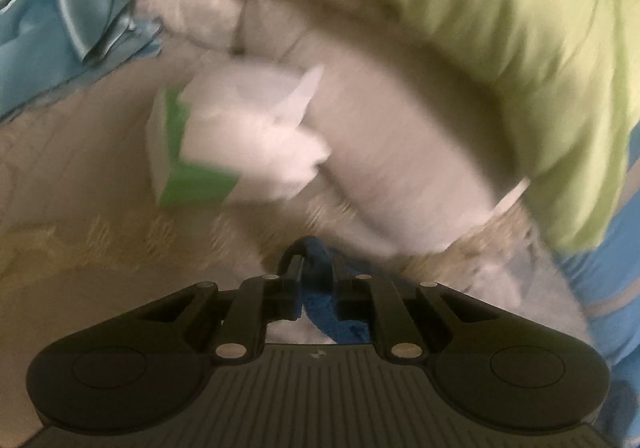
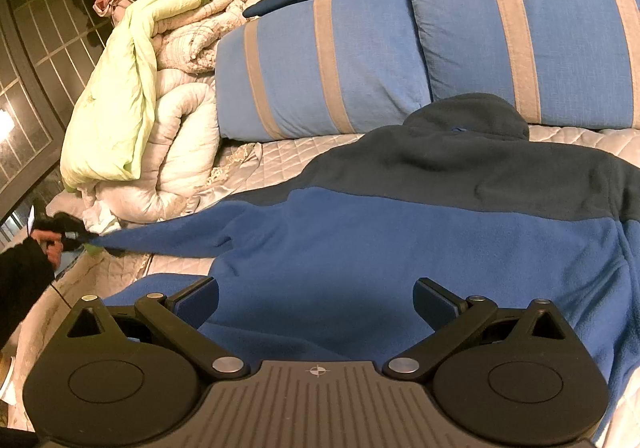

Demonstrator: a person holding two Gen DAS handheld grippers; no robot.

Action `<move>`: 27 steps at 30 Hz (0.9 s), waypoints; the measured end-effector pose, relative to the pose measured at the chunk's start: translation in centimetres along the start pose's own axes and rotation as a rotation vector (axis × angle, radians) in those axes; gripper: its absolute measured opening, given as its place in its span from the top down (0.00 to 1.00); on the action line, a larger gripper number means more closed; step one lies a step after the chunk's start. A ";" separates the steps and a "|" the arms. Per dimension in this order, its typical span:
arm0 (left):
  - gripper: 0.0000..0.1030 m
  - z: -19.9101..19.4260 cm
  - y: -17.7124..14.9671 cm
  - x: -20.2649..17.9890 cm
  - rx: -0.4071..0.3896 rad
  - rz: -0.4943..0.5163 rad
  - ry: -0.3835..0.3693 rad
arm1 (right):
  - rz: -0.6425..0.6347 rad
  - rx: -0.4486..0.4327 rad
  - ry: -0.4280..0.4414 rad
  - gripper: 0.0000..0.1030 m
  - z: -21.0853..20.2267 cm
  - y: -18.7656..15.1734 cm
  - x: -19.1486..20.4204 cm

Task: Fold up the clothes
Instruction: 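Pull the held sleeve outward away from the jacket body with the left gripper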

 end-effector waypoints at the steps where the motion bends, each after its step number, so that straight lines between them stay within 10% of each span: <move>1: 0.87 0.5 -0.6 0.2 0.017 0.005 0.014 | 0.001 0.002 0.000 0.00 0.0 0.0 0.0; 9: 0.84 2.7 -4.5 2.3 0.107 0.053 0.050 | 0.006 0.002 0.002 0.00 -0.1 0.1 -0.2; 17: 0.84 3.9 -6.3 4.9 0.125 -0.204 -0.076 | 0.000 0.011 -0.001 0.00 0.1 0.1 -0.2; 27: 1.00 -2.7 1.6 -0.4 -0.217 -0.016 0.121 | -0.009 0.019 -0.015 0.00 0.2 0.0 -0.1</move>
Point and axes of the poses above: each gripper's, at about its wrist camera, not at the fingertips, and z roughly the way its jaws point, x to its left, y to its top, the point moved 4 cm from there along z, roughly the way its jaws point, and after that the axes turned 7 degrees about y, right-handed, at the moved point
